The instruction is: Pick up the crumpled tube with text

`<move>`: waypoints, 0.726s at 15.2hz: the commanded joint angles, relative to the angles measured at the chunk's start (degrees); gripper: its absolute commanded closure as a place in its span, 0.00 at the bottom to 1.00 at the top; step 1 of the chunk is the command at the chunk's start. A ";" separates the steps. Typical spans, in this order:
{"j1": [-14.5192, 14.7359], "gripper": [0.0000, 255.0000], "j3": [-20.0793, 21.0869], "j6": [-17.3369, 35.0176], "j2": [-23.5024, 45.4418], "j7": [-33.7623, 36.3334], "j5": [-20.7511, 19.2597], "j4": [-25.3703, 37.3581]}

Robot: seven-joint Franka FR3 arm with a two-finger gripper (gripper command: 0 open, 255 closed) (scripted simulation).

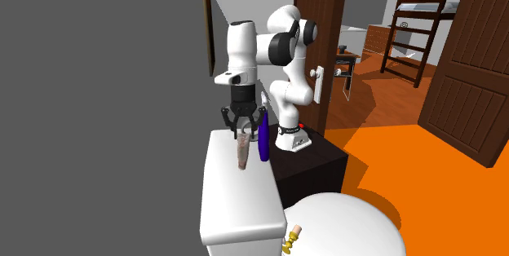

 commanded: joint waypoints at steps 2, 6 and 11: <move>-0.01 1.00 -0.01 0.08 0.03 -0.01 -0.01 -0.09; -0.01 1.00 -0.01 0.06 -0.01 -0.02 0.00 -0.11; -0.08 1.00 -0.10 -2.30 -0.03 0.19 -0.13 2.23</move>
